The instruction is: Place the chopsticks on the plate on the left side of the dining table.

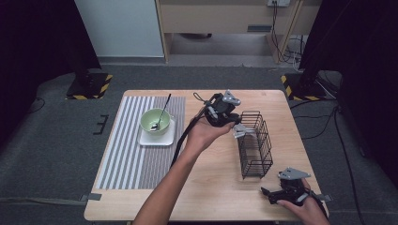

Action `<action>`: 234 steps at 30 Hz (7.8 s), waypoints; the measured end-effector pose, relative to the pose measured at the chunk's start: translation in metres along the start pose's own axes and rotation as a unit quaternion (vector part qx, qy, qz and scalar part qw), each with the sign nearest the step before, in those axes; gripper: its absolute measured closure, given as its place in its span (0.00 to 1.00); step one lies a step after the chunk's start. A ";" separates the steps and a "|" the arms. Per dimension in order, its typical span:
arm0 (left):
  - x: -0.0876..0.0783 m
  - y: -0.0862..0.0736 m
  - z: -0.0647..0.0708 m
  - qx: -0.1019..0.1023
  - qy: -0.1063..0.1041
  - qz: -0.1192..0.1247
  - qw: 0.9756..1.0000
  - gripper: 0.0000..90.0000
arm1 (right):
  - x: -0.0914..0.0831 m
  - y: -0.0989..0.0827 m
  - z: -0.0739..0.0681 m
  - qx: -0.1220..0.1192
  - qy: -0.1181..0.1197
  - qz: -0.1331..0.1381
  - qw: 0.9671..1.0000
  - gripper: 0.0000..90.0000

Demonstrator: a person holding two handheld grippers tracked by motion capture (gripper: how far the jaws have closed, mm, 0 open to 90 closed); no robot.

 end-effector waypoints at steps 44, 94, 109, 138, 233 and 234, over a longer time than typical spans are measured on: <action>-0.026 0.016 -0.007 -0.001 0.001 0.044 0.999 0.92 | 0.000 0.000 0.000 0.000 0.000 0.001 1.000 0.00; -0.115 -0.006 -0.086 -0.063 0.073 0.125 0.987 0.92 | 0.000 0.000 0.000 -0.001 0.000 0.000 1.000 0.00; -0.108 -0.032 -0.116 -0.087 0.104 0.111 0.984 0.92 | 0.000 0.000 0.000 -0.001 0.000 0.000 1.000 0.00; -0.114 -0.055 -0.138 -0.097 0.126 0.104 0.982 0.92 | 0.000 0.000 0.000 -0.001 0.000 0.000 1.000 0.00; -0.123 -0.243 -0.141 -0.125 0.191 0.066 0.971 0.92 | 0.000 0.000 0.000 0.002 -0.002 0.000 1.000 0.00; -0.122 -0.246 -0.140 -0.125 0.190 0.062 0.972 0.92 | 0.000 0.000 0.000 0.002 -0.003 0.000 1.000 0.00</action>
Point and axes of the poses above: each handheld gripper's, and its own axes: x roughly forward along the jaws, y roughly out of its top, z roughly to its right, the point moved 10 cm from there along x, roughly forward along the jaws, and after that the axes turned 6 degrees about y, right-handed, at the moved point
